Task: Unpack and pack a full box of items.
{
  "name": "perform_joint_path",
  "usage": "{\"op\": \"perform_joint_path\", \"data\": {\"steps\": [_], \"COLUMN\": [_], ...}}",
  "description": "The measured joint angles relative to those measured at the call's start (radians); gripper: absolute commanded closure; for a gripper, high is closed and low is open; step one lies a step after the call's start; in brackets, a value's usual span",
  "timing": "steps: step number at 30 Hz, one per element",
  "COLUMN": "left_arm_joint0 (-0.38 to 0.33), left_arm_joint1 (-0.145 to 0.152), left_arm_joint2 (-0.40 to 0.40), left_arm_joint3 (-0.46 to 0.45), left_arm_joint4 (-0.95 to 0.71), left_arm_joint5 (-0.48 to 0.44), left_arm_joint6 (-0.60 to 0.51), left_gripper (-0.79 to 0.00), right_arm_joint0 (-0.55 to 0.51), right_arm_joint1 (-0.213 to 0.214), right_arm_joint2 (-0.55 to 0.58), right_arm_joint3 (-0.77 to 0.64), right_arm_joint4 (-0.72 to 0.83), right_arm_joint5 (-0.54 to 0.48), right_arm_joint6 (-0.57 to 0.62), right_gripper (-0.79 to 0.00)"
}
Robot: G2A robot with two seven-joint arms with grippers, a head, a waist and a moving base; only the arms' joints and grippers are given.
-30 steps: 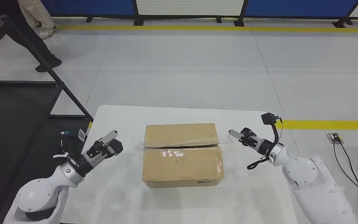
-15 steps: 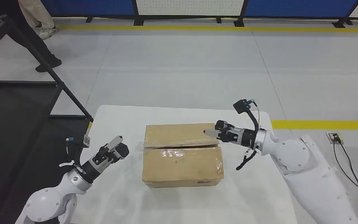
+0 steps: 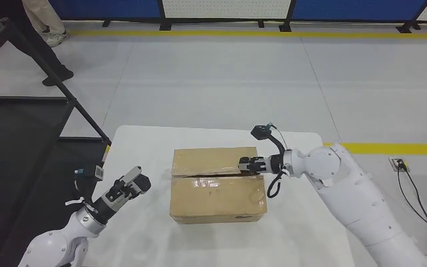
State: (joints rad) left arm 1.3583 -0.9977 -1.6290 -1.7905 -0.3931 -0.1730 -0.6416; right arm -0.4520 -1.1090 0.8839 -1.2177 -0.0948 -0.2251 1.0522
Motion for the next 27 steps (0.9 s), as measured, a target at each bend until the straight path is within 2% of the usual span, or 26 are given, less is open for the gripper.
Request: {"op": "perform_joint_path", "data": {"steps": [9,15,17,21,24,27], "left_arm_joint0": [-0.029,-0.030,-0.029,-0.026,-0.022,-0.018], "left_arm_joint1": [-0.003,-0.003,-0.004,-0.004,-0.004,-0.004], "left_arm_joint2": [0.019,0.015,0.013,0.011,0.003,-0.006], "left_arm_joint3": [0.020,0.032,0.034,0.034,0.037,0.042], "left_arm_joint4": [0.005,0.000,-0.003,-0.004,-0.010,-0.016], "left_arm_joint5": [0.008,0.003,0.001,-0.004,-0.010,-0.011], "left_arm_joint6": [-0.011,-0.017,-0.018,-0.018,-0.021,-0.025], "left_gripper": [-0.785,-0.785,-0.785,-0.785,-0.785,-0.785], "right_arm_joint0": [0.008,0.000,0.002,0.019,0.034,0.047], "right_arm_joint1": [-0.009,-0.007,-0.006,-0.017,-0.028,-0.036], "right_arm_joint2": [-0.017,0.034,0.043,-0.002,-0.036,-0.054], "right_arm_joint3": [0.016,-0.001,0.005,0.017,0.044,0.067], "right_arm_joint4": [0.029,0.130,0.096,-0.040,-0.057,-0.041], "right_arm_joint5": [-0.017,-0.120,-0.100,0.006,0.032,0.011], "right_arm_joint6": [0.054,-0.005,-0.052,-0.103,-0.085,-0.034], "right_gripper": [0.000,0.000,0.000,0.000,0.000,0.000]}}
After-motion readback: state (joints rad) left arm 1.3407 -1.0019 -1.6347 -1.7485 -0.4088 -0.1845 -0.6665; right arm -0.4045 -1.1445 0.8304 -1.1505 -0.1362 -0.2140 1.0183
